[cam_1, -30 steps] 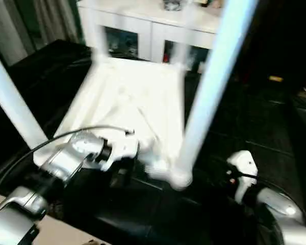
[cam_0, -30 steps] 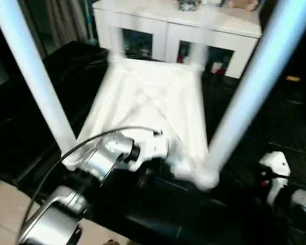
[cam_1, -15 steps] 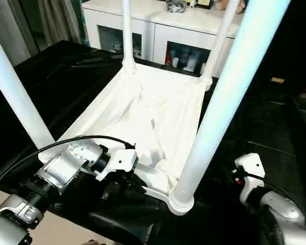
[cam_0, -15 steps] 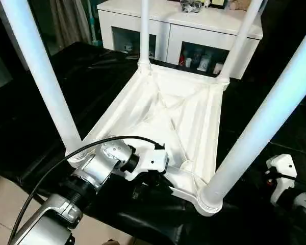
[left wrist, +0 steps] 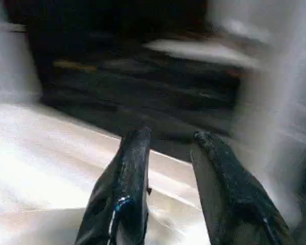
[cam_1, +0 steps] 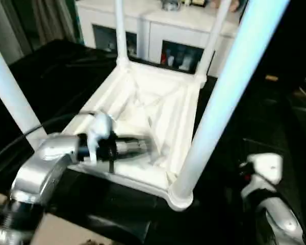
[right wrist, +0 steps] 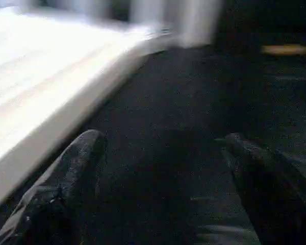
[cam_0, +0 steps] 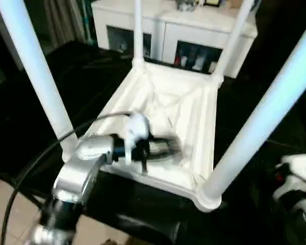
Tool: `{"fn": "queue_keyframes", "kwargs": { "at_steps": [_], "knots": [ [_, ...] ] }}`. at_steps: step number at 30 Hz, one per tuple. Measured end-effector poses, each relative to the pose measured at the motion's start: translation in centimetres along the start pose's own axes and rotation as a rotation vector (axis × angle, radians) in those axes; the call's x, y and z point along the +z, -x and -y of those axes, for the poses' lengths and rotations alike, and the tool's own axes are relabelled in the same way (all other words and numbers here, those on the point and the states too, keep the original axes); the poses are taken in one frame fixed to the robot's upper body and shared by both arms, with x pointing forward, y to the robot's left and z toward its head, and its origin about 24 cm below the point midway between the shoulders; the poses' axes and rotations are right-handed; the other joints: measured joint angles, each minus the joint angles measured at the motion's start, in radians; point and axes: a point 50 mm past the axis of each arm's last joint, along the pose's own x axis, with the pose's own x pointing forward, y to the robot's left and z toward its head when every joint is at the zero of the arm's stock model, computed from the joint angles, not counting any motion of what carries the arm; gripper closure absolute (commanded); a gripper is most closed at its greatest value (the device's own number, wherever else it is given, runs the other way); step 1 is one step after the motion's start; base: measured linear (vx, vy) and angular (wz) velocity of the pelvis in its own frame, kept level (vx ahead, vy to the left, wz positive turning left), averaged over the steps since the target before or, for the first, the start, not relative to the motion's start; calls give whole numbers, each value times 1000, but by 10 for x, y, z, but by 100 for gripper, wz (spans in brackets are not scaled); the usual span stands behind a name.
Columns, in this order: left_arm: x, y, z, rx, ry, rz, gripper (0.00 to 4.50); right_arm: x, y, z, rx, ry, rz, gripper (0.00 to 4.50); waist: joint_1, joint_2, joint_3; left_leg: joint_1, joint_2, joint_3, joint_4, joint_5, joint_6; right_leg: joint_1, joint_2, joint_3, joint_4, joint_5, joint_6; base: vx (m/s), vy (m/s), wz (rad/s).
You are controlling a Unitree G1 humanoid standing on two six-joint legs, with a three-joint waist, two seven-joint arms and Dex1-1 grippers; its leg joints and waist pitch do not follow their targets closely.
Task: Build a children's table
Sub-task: Rotate leg to tighten
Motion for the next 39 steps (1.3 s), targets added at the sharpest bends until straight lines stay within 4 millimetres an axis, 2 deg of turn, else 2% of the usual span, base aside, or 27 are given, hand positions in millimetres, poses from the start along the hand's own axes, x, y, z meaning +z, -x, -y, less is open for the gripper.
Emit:
{"fn": "queue_keyframes", "kwargs": {
  "at_steps": [3, 5, 6, 9, 12, 15, 18, 20, 22, 23, 24, 25, 26, 27, 28, 29, 30, 31, 32, 33, 34, 35, 36, 37, 38, 39],
  "knots": [
    [-14, 9, -10, 330, 45, 1, 293, 7, 3, -8, -107, -27, 33, 62, -7, -2, 0, 0, 0, -2, 0, 0, 0, 0, 1, 0, 0, -2, 9, 0, 0, 0],
    [-24, 15, -8, 437, 65, -18, 293, 9, 2, -22, -90, -38, 54, 62, -17, -6, 0, -1, 0, -2, -1, 0, -1, -2, 1, 0, -1, -2, 12, 0, 0, 0],
    [-31, 18, -5, 461, 71, -29, 293, 8, 2, -30, -77, -55, 63, 62, -22, -8, -1, -1, 0, -2, -2, 0, -1, -2, 1, 0, -1, -3, 13, 0, 0, 0],
    [-48, 22, 10, 471, 123, -57, 293, 3, 2, -52, -14, -95, 52, 62, -26, -26, 0, -9, 0, -3, -2, -1, -1, -7, 2, -1, -2, -3, 14, 0, 0, 0],
    [-38, 23, 10, 468, 87, -31, 293, 3, 1, -55, 9, -94, 52, 62, -22, -40, 0, -13, -1, -2, 1, -1, 0, -8, 2, -1, -2, -1, 10, 0, 0, 0],
    [-34, 27, 6, 509, 55, -30, 293, 3, 0, -54, 15, -81, 42, 62, -26, -44, 0, -12, -1, -2, 3, -1, 0, -7, 2, -1, -1, 0, 11, 0, 0, 0],
    [-33, 25, 6, 532, 60, -20, 293, 2, 0, -57, 17, -82, 31, 62, -29, -44, 0, -12, 0, -3, 6, -1, 0, -7, 1, 0, -1, 0, 15, 0, 0, 0],
    [-33, 22, 5, 535, 55, -19, 293, 2, 0, -57, 13, -82, 31, 62, -29, -43, 0, -14, 0, -3, 9, -1, 0, -7, 2, 0, 0, 4, 14, 0, 0, 0],
    [-33, 17, 3, 528, 47, -24, 293, 2, 0, -56, 4, -80, 31, 62, -30, -41, -1, -20, -1, -2, 16, 2, 3, -11, 8, -1, 1, 13, 11, 0, 0, 0],
    [-32, 15, 2, 524, 43, -24, 293, 3, 0, -56, 3, -79, 33, 62, -31, -40, -3, -31, 0, -2, 20, 7, 11, -20, 11, -1, 1, 19, 10, -55, 26, -4],
    [-29, 12, 1, 522, 34, -20, 293, 3, -1, -55, 3, -76, 35, 62, -33, -39, -6, -48, 1, -2, 24, 13, 15, -37, 13, -2, 1, 29, 8, -81, 29, -4],
    [-28, 11, 0, 520, 33, -16, 293, 4, -1, -55, 1, -75, 37, 62, -35, -37, -8, -60, 1, -2, 27, 18, 20, -47, 13, -2, 1, 37, 7, -81, 29, -4],
    [-27, 9, 0, 519, 34, -14, 293, 4, -1, -55, -1, -75, 36, 62, -36, -35, -9, -70, 1, -2, 28, 23, 26, -55, 13, -2, -2, 42, 4, -102, 23, -3],
    [-28, 9, 0, 515, 36, -15, 293, 3, 0, -54, -8, -77, 32, 62, -42, -30, -7, -72, 1, -1, 28, 24, 28, -55, 12, -3, -10, 49, 0, -130, 32, -1],
    [-28, 8, 0, 512, 37, -18, 293, 2, 0, -52, -16, -78, 28, 62, -47, -28, -6, -69, 1, 0, 28, 24, 27, -53, 10, -4, -13, 50, 0, -130, 32, -1],
    [-29, 9, 1, 511, 37, -21, 293, 2, 1, -51, -22, -82, 25, 62, -56, -24, -2, -59, 1, -3, 30, 22, 25, -50, 8, -9, -20, 41, 14, -171, 43, -7],
    [-32, 11, 2, 514, 40, -27, 293, 2, 1, -50, -23, -83, 26, 62, -68, -13, 4, -45, 2, -15, 31, 20, 23, -30, 0, -32, -33, 35, 19, -140, 63, -16],
    [-34, 12, 2, 516, 44, -32, 293, 1, 2, -50, -24, -87, 24, 62, -82, 5, 12, -34, 6, -31, 29, 19, 22, -3, -1, -60, -53, 22, 18, -140, 63, -16],
    [-34, 14, 2, 513, 45, -30, 293, -1, 4, -51, -26, -98, 17, 62, -69, 8, 20, -21, 27, -6, 16, 18, 20, 4, -1, -64, -5, -26, -2, -109, 44, -32],
    [-32, 13, 2, 506, 45, -23, 293, -5, 9, -50, -36, -103, 3, 62, -41, -4, 31, 3, 49, 53, 16, 18, 20, 4, -6, -82, 113, -72, -38, -116, -52, -47],
    [-32, 12, 3, 499, 44, -15, 293, -7, 12, -48, -44, -101, -7, 62, -5, -31, 31, 23, 63, 105, 17, 19, 20, 23, -4, -72, 176, -105, -46, -116, -52, -47],
    [-32, 13, 4, 498, 42, -10, 293, -4, 10, -47, -43, -98, 5, 62, 11, -62, 23, 30, 62, 134, 43, 12, 11, 28, 18, -24, 185, -162, -33, -47, -156, -58],
    [-37, 15, 6, 504, 62, -18, 293, -1, 7, -47, -40, -93, 18, 62, 26, -58, 27, 13, 76, 124, 94, -37, -18, 10, 34, 5, 193, -168, -32, -49, -60, -67],
    [-45, 19, 11, 506, 85, -37, 293, -1, 8, -47, -42, -95, 22, 62, 41, -45, 27, -10, 35, 39, 177, -75, -2, 8, 39, 30, 190, -167, -31, -49, -60, -67],
    [-51, 21, 15, 501, 102, -53, 293, -4, 11, -45, -50, -95, 9, 62, 44, -45, 27, -12, -24, -27, 220, -85, 14, 11, 41, 63, 178, -164, -24, -29, 52, -67],
    [-52, 21, 17, 496, 109, -55, 293, -10, 16, -40, -70, -96, -16, 62, 51, -48, 27, 6, -81, -56, 211, -102, 19, 18, 61, 124, 147, -151, -6, 9, 45, -51]
  ]
}}
